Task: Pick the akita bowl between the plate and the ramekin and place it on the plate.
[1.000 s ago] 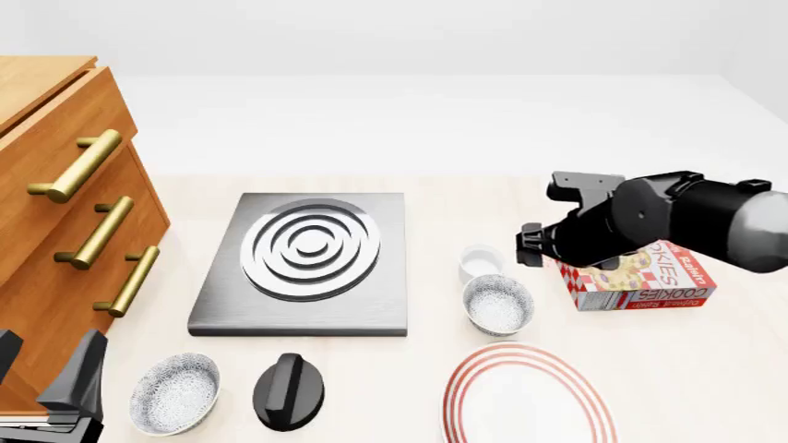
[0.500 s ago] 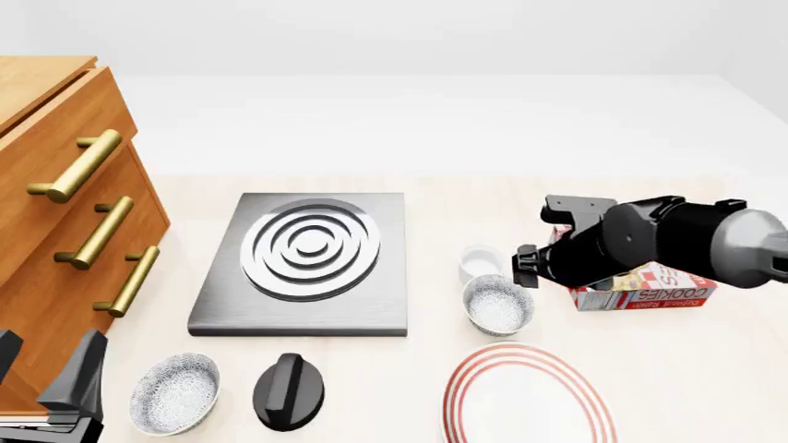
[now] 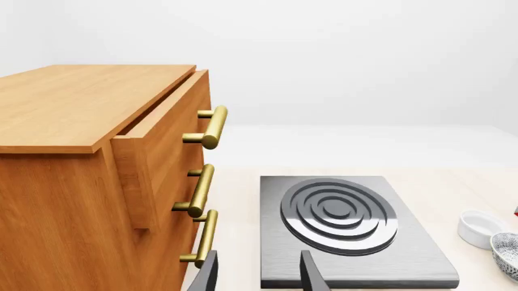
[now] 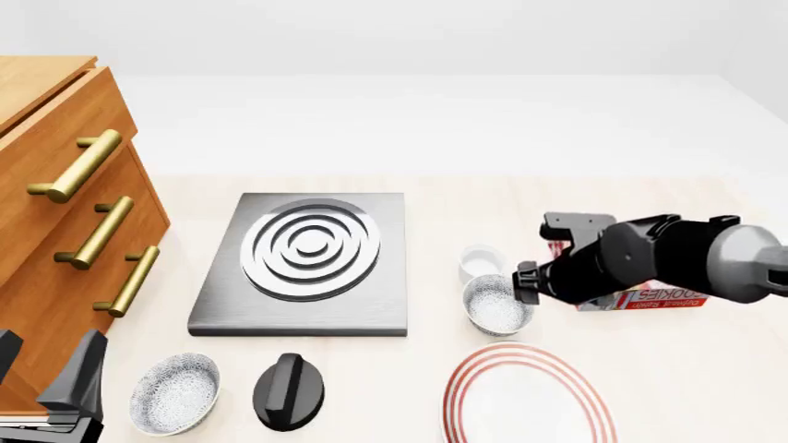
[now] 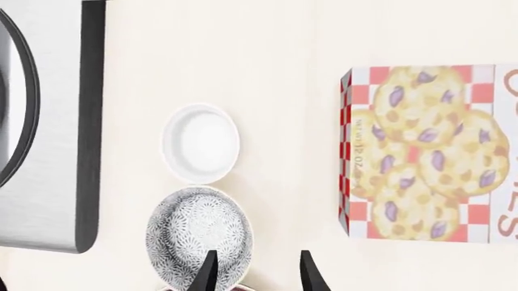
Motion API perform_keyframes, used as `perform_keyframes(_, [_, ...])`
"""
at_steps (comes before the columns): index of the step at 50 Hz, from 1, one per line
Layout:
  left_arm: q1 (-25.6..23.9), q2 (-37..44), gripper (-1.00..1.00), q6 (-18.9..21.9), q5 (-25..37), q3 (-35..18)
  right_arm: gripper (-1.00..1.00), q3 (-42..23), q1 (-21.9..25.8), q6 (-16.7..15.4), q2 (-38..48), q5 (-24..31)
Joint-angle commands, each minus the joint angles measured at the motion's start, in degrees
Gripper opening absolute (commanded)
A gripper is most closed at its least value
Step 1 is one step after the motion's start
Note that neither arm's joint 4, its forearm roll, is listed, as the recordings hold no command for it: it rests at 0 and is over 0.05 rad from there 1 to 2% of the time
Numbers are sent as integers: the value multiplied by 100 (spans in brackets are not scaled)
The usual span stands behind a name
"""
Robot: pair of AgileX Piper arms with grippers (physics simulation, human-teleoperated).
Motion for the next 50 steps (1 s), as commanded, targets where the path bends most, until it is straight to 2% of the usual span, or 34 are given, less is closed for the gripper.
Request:
perform_keyframes(1, [0, 0, 100, 0, 0, 0, 100, 89, 46, 9, 102, -122])
perform_keyframes(40, [0, 0, 100, 0, 0, 0, 100, 49, 164, 134, 691, -450])
perform_keyframes(50, [0, 0, 100, 0, 0, 0, 100, -9, 181, 258, 952, -559])
